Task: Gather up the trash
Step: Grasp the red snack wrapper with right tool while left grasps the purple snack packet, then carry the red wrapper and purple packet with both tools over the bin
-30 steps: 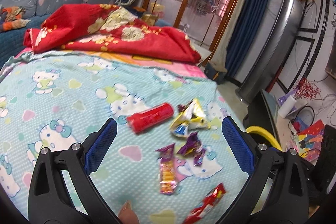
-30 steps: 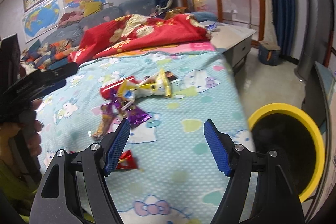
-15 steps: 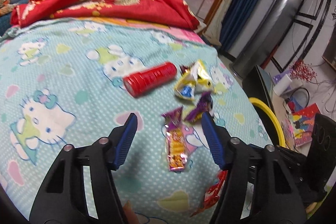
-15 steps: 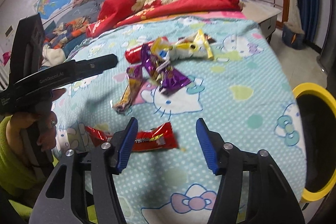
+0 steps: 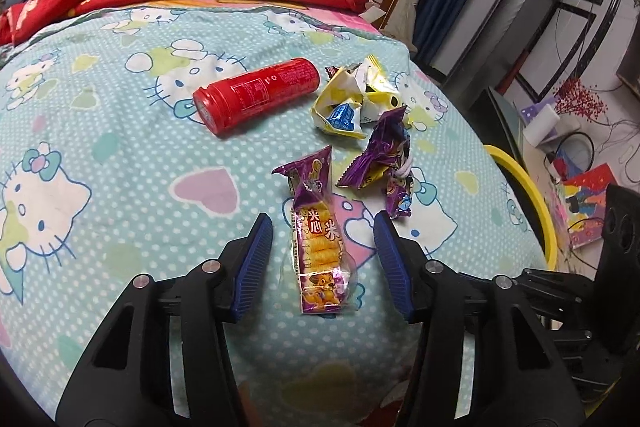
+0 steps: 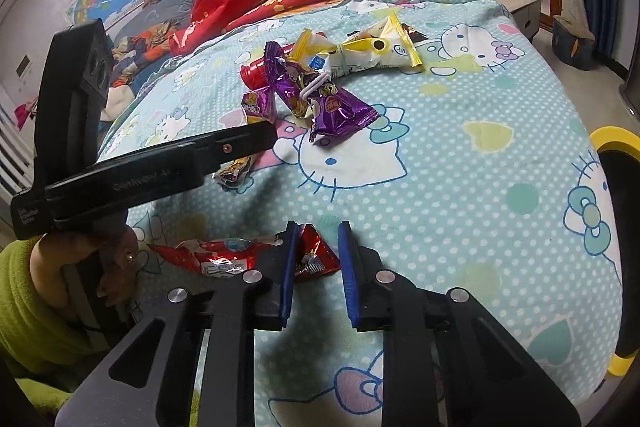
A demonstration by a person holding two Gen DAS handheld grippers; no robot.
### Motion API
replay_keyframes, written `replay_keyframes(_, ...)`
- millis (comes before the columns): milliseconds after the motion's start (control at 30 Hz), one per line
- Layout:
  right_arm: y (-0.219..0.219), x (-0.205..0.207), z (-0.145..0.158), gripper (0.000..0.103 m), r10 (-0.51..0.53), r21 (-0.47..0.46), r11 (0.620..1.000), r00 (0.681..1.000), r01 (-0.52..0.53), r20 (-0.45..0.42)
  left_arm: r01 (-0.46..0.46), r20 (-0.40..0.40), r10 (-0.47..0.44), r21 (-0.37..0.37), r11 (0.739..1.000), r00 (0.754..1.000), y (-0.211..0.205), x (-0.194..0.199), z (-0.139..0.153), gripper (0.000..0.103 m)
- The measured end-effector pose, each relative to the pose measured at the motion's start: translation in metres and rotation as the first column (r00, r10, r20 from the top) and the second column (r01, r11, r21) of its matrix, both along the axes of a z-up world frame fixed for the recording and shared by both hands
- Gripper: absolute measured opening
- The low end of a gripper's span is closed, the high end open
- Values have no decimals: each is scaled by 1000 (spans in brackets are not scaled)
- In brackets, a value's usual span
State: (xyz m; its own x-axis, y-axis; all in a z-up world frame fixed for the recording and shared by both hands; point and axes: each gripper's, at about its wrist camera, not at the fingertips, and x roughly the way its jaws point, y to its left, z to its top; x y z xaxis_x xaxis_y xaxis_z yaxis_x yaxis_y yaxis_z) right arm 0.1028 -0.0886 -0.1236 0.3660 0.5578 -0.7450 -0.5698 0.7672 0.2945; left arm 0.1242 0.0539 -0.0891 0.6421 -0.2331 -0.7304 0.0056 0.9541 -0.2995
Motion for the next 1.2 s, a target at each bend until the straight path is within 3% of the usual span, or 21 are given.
replay_keyframes(200, -1, 0, 1, 16, -8, 2, 1000, 1000, 8, 9, -12, 1, 12, 35, 999, 1000, 0, 0, -2, 23)
replay_keyframes(300, -4, -1, 3, 15, -18, 5, 1000, 1000, 17, 17, -15, 4, 15, 20, 1000, 1000, 4, 0, -2, 18)
replay_keyframes(567, -12, -2, 10, 14, -39, 4, 999, 998, 39, 59, -39, 16, 40, -29, 999, 999, 14, -2, 2, 15)
replay_keyframes(800, -19, 0, 18, 14, -64, 9, 998, 993, 63, 95, -66, 81, 68, -30, 997, 994, 22, -7, 25, 15)
replay_keyframes(1200, -45, 9, 34, 14, -150, 31, 989, 979, 147, 141, -16, 163, 21, -36, 999, 986, 4, -16, 57, 15)
